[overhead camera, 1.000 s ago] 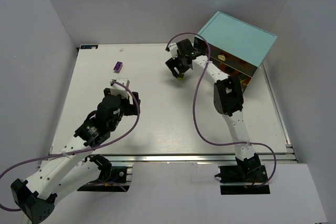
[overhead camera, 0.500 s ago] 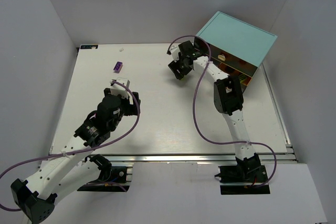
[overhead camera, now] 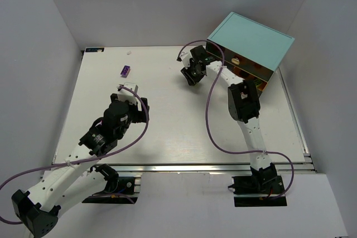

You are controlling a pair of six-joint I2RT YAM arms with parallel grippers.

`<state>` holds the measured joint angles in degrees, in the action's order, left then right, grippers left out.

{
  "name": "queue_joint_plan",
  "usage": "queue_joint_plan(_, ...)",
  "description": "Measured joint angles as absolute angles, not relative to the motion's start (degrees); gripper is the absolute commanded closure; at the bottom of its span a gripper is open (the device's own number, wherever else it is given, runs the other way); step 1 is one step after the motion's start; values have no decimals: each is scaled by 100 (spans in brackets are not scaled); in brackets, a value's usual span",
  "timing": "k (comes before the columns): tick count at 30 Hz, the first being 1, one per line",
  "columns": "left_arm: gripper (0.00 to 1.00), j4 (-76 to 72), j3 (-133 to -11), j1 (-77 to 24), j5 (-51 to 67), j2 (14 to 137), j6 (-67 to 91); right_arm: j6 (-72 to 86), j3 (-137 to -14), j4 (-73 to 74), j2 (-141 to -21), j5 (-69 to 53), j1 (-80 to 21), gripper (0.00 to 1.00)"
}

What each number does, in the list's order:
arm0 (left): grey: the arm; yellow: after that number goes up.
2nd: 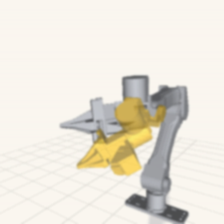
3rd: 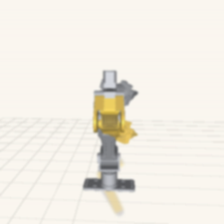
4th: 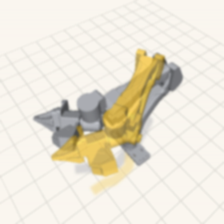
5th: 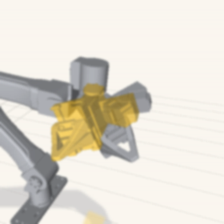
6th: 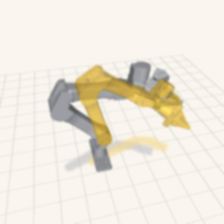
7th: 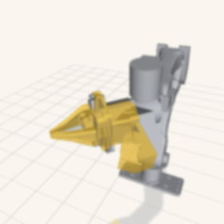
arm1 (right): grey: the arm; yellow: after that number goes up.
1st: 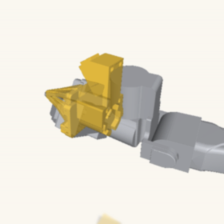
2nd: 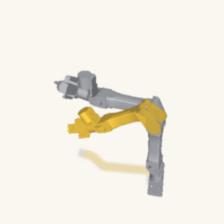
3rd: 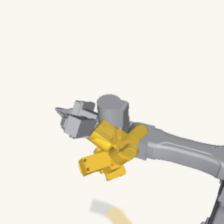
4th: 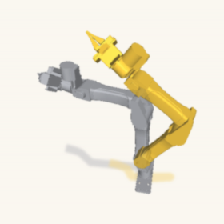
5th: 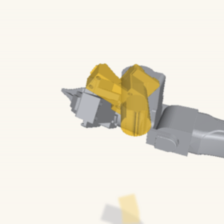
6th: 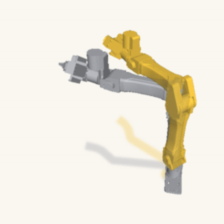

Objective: Sort the legos into containers by color

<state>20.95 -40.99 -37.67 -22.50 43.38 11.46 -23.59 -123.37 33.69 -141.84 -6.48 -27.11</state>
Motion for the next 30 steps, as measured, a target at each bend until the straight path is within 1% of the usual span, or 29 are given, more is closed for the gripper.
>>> queue_joint_plan(3, 8, 2095, -4099, -3767, -2252, 4386, 1146, -2383, -12055, 3433, -13992, -904, -2714, 98)
queue_joint_plan(8, 8, 2095, -4099, -3767, -2320, 4552, 1151, -2314, -11268, 3677, -13277, -1527, -2722, 100)
queue_joint_plan(12, 8, 2095, -4099, -3767, -2394, 4722, 1173, -2246, -10532, 3780, -12079, -1997, -2740, 100)
queue_joint_plan(14, 8, 2093, -4099, -3754, -2414, 4838, 1201, -2226, -10158, 3765, -11249, -2161, -2744, 100)
queue_joint_plan(18, 8, 2093, -4112, -3677, -2383, 5282, 1291, -2209, -9380, 3542, -9612, -2206, -2674, 100)
queue_joint_plan(21, 8, 2126, -4115, -3579, -2298, 5627, 1341, -2239, -8873, 3382, -8814, -2110, -2418, 100)
queue_joint_plan(24, 8, 2178, -4121, -3481, -2204, 5787, 1387, -2320, -8333, 3240, -8521, -1890, -1988, 100)
queue_joint_plan(30, 7, 2206, -4182, -3312, -2130, 5872, 1448, -2633, -7577, 3194, -8495, -1330, -1229, 100)
